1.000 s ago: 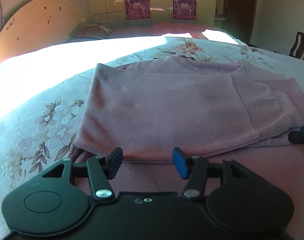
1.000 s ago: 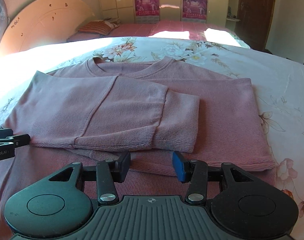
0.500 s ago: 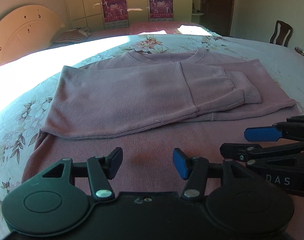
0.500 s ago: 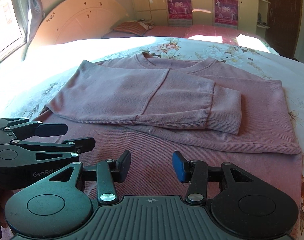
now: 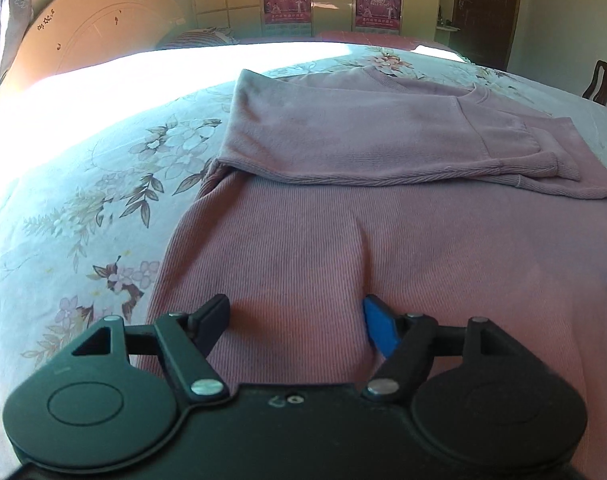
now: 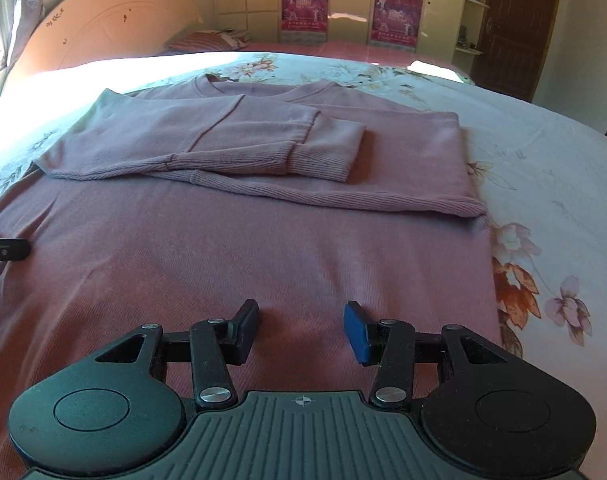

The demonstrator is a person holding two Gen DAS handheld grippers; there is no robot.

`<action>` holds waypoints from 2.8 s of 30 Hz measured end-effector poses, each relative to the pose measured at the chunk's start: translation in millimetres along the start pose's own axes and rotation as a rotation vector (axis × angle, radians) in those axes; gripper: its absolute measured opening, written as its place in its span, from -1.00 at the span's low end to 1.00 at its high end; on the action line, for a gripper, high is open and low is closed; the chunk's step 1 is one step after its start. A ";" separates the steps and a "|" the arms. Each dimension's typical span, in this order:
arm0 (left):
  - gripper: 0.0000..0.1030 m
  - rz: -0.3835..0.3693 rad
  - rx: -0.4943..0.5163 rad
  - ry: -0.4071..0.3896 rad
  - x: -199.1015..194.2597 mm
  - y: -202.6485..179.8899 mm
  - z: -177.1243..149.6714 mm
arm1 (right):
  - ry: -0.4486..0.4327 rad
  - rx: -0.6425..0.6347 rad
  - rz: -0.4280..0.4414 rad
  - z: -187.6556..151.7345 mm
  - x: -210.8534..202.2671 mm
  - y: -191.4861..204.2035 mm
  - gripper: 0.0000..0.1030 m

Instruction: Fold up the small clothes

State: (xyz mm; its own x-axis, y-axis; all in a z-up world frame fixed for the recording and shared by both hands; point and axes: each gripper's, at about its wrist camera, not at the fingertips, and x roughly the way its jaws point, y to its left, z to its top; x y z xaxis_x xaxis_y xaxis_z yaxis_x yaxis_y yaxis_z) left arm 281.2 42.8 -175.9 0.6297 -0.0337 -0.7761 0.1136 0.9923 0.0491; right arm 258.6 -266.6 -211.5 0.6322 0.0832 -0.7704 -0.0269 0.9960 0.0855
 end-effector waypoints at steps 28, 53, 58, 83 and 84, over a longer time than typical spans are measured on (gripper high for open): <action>0.44 -0.157 0.120 0.005 -45.5 -2.1 -55.1 | 0.042 0.085 -0.028 -56.9 -59.7 61.2 -0.04; 0.27 -0.255 0.150 0.028 -92.0 -10.8 -101.3 | 0.044 -0.013 0.032 -92.6 -103.0 124.7 -0.03; 0.30 -0.248 0.161 0.016 -94.7 -4.1 -107.1 | 0.049 0.019 -0.008 -100.0 -107.1 105.1 -0.03; 0.35 -0.173 0.089 0.005 -113.8 39.5 -108.9 | 0.044 0.138 -0.155 -119.6 -140.4 40.4 0.19; 0.35 -0.163 0.084 0.004 -114.3 42.0 -108.8 | 0.045 0.142 -0.155 -119.7 -140.6 39.1 0.19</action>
State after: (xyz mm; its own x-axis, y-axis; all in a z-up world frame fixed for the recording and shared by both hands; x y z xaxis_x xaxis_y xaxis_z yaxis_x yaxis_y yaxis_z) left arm 130.4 101.3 -153.5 0.5948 -0.1931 -0.7804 0.2779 0.9603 -0.0258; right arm 75.9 -235.4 -175.4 0.5851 -0.0664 -0.8082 0.1794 0.9826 0.0491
